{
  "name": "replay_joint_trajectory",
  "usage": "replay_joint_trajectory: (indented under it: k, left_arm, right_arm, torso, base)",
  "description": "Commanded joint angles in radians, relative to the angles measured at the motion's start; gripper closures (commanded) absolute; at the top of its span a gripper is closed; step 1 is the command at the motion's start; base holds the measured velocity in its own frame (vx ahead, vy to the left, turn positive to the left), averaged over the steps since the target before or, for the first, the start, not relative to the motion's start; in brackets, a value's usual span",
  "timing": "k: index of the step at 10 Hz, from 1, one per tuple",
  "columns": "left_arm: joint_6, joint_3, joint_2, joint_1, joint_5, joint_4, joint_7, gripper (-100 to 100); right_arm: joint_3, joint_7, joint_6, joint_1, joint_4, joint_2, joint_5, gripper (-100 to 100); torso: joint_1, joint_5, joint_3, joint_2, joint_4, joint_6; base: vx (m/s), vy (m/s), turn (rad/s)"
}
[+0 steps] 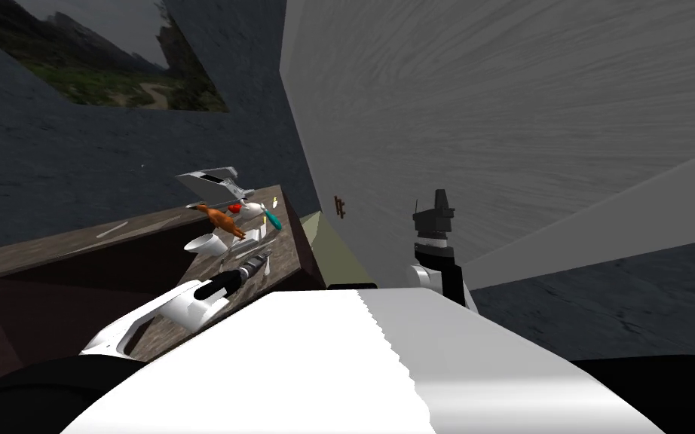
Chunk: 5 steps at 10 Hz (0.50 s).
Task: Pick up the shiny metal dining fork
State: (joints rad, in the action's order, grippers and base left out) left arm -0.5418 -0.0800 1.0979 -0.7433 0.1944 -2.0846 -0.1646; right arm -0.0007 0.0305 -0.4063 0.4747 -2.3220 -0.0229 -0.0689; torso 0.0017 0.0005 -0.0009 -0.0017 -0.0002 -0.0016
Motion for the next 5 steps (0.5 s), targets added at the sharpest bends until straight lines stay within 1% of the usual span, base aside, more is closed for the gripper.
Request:
replay_joint_trajectory:
  k: [1, 5]
  left_arm:
    - [-0.042, 0.004, 0.021, 0.005, 0.026, 0.011, -0.003, -100]
    - [-0.143, 0.01, 0.074, 0.009, 0.093, 0.035, -0.009, -100]
  right_arm:
    - [0.0, 0.0, 0.0, 0.0, 0.0, 0.0, 0.0, 0]
    - [0.002, 0.0, 0.0, 0.0, 0.0, 0.0, 0.0, 0]
  torso:
    - [0.0, 0.0, 0.0, 0.0, 0.0, 0.0]
    - [-0.002, -0.001, 0.0, -0.001, 0.0, 0.002]
  base:
    - [0.022, 0.024, -0.099]
    - [0.031, 0.042, -0.171]
